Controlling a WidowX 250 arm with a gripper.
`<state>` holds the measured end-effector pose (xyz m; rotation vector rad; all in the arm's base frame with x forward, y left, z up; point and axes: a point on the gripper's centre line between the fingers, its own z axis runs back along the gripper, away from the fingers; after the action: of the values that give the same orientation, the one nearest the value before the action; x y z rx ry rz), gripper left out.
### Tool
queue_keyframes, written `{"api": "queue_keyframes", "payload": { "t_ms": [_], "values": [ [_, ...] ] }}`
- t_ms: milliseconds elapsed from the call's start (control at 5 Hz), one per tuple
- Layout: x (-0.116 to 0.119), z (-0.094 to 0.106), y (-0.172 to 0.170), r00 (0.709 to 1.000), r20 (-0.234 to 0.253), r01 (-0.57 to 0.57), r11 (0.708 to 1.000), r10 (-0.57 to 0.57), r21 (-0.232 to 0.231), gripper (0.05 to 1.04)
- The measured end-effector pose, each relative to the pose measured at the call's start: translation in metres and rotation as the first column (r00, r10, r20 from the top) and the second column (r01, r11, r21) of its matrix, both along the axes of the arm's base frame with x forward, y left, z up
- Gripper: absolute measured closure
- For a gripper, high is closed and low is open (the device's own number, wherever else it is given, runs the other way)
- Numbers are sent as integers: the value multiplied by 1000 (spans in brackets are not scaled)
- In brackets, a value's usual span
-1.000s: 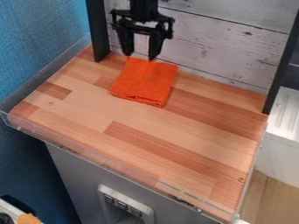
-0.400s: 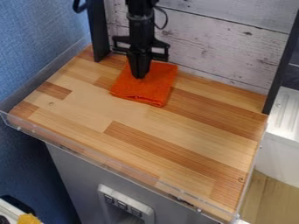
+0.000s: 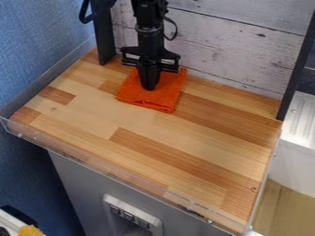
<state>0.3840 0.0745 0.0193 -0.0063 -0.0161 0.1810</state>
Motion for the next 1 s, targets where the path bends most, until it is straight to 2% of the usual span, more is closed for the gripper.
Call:
{"api": "queue_keyframes", "payload": {
  "t_ms": [600,1000],
  "values": [
    [1,-5,-16,999,-14,47,999,-47,9,1025],
    [-13,-8,-30,994,-44,105,994,-105,8,1025]
  ]
}}
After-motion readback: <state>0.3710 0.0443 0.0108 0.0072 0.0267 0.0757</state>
